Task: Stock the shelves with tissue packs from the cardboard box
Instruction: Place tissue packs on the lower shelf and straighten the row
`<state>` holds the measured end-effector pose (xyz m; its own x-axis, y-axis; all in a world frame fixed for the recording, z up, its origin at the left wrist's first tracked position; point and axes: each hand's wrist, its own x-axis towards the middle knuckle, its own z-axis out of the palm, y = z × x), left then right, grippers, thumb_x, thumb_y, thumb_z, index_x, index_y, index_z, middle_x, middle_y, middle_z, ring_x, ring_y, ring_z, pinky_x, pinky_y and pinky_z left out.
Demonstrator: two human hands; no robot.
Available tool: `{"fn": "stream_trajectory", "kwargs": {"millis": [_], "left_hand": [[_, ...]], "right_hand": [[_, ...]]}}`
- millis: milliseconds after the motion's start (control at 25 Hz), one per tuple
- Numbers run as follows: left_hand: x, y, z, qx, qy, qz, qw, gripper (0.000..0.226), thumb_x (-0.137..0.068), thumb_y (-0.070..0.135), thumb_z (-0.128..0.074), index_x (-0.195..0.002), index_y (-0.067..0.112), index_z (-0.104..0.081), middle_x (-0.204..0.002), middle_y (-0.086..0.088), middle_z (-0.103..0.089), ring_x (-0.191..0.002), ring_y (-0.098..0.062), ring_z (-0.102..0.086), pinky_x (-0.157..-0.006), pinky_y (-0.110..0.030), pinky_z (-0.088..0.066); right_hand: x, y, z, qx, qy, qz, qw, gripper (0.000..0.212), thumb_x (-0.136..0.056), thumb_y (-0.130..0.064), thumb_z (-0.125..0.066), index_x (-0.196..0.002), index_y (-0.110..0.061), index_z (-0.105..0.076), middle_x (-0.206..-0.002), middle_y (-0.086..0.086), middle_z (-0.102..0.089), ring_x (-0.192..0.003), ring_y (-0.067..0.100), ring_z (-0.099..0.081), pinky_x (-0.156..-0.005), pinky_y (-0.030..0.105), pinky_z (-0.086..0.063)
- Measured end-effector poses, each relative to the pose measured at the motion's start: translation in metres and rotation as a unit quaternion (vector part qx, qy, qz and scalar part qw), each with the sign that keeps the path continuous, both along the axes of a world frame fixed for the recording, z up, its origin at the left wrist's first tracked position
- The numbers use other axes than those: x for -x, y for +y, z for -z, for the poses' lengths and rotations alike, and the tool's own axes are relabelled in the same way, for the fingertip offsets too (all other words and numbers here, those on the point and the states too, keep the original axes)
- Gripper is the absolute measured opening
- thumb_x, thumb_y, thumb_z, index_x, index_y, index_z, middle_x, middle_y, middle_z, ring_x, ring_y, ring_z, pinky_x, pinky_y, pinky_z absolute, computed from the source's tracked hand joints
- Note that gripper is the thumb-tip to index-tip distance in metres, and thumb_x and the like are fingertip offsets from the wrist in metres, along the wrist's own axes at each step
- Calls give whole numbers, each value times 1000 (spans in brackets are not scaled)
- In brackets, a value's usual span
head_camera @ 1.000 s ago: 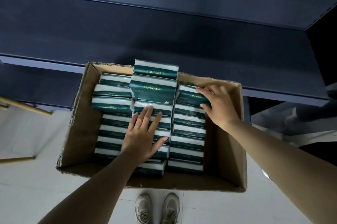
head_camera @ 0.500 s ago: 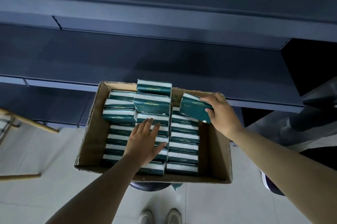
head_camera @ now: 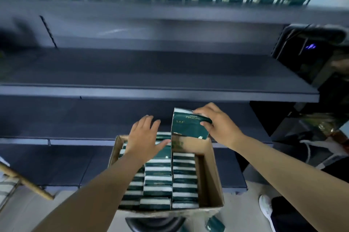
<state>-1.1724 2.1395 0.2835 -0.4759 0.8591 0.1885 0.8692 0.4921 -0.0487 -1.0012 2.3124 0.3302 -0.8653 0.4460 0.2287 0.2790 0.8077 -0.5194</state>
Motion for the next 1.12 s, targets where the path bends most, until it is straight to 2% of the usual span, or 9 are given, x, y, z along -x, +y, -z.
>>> {"fn": "stream_trajectory", "kwargs": {"millis": [160, 280, 400, 520, 600, 800, 960, 1040, 1120], "left_hand": [[5, -31, -83, -67, 40, 4, 997, 79, -86, 72, -34, -143, 18, -31, -148, -6, -29, -140, -22, -19, -112, -34, -19], [14, -68, -134, -102, 72, 16, 992, 82, -83, 74, -36, -142, 18, -32, -147, -8, -31, -140, -23, -19, -113, -36, -20], [26, -106, -174, -113, 108, 16, 988, 86, -82, 75, -37, -144, 17, -27, -148, -8, -30, -142, -24, -18, -112, -37, -20], [45, -129, -210, -129, 128, 13, 983, 88, -81, 77, -36, -145, 17, -25, -141, -6, -36, -134, -23, -29, -108, -34, -27], [62, -137, -233, -142, 146, 6, 979, 88, -81, 77, -35, -144, 17, -25, -136, -5, -39, -130, -23, -33, -104, -33, -30], [119, -128, -275, -168, 174, -2, 970, 87, -81, 77, -34, -143, 17, -27, -138, -6, -37, -131, -23, -31, -104, -34, -29], [178, -100, -303, -186, 203, -12, 961, 87, -81, 77, -32, -143, 17, -26, -137, -6, -38, -130, -23, -33, -105, -34, -30], [208, -83, -314, -189, 201, -17, 961, 85, -81, 77, -34, -143, 18, -27, -138, -6, -38, -131, -23, -32, -105, -34, -29], [237, -67, -318, -188, 197, -22, 962, 85, -81, 77, -34, -143, 18, -28, -138, -6, -37, -131, -23, -32, -105, -35, -28]], "right_hand": [[0, -46, -72, -28, 40, 6, 999, 36, -90, -4, -57, -121, -23, -57, -106, -15, -42, -92, 4, -46, -77, 10, -31], [5, -85, -109, -38, 72, 15, 997, 35, -88, -4, -61, -116, -24, -59, -106, -14, -46, -96, 7, -50, -73, 13, -34], [12, -127, -143, -39, 108, 26, 993, 33, -87, -3, -61, -112, -24, -60, -104, -12, -49, -85, -2, -50, -69, 9, -35], [26, -156, -175, -35, 141, 14, 989, 30, -87, -2, -62, -111, -20, -62, -101, -10, -51, -79, -12, -48, -69, 4, -34], [43, -165, -195, -29, 173, 10, 984, 30, -86, -3, -64, -110, -20, -63, -97, -12, -52, -80, -11, -49, -70, 6, -35], [98, -161, -232, -24, 216, -1, 976, 27, -86, -6, -64, -108, -21, -64, -96, -14, -53, -78, -1, -51, -68, 7, -37], [159, -131, -261, -42, 238, -3, 970, 24, -85, -4, -64, -107, -14, -67, -98, -4, -56, -90, 19, -54, -74, 16, -39], [192, -113, -274, -43, 248, 3, 968, 23, -85, -4, -64, -106, -15, -67, -99, -5, -56, -85, 12, -55, -74, 17, -40], [225, -95, -283, -52, 240, 4, 969, 23, -87, -4, -63, -105, -18, -67, -100, -8, -55, -72, -1, -51, -69, 11, -36]]}}
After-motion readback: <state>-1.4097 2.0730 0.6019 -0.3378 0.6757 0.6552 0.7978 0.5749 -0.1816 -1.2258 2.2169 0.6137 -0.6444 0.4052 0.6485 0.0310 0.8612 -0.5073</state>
